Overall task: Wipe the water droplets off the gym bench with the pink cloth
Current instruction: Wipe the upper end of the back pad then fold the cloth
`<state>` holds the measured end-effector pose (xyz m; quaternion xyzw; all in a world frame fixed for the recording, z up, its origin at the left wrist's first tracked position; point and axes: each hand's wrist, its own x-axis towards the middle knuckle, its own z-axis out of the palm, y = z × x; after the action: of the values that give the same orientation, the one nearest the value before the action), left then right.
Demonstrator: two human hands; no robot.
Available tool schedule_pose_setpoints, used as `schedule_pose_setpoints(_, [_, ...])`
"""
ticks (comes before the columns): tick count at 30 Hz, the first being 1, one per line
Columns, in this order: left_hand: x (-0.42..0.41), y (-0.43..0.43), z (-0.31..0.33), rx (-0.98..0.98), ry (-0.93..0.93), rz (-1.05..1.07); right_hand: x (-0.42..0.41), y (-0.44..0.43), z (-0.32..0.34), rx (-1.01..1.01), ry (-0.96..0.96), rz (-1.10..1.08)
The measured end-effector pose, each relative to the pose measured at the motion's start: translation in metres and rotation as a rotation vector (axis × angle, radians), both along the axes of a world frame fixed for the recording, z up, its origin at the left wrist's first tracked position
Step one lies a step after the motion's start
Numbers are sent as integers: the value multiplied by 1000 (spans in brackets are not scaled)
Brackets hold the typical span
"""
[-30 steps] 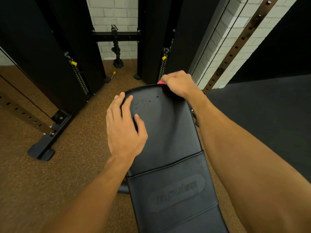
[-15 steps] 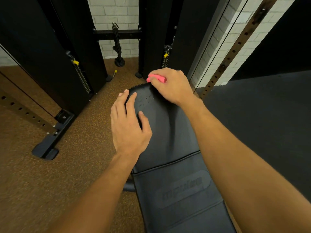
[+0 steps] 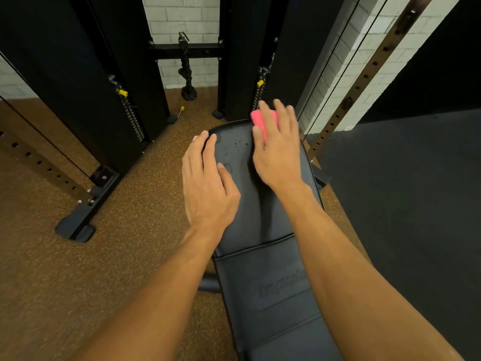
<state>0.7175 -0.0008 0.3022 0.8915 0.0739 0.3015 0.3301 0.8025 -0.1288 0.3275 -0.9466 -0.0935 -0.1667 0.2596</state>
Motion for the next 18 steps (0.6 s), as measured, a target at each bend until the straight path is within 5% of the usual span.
schedule_pose_setpoints(6, [0,8,1,-101,7,-59,-28,2,10,-12,124,318])
schedule_pose_setpoints(13, [5,5,30,-172,3,-71,-66,-20,12,201,-11,56])
schedule_pose_setpoints(18, [31,-2,52,-60,40,-284,-76,-16,12,248,107,207])
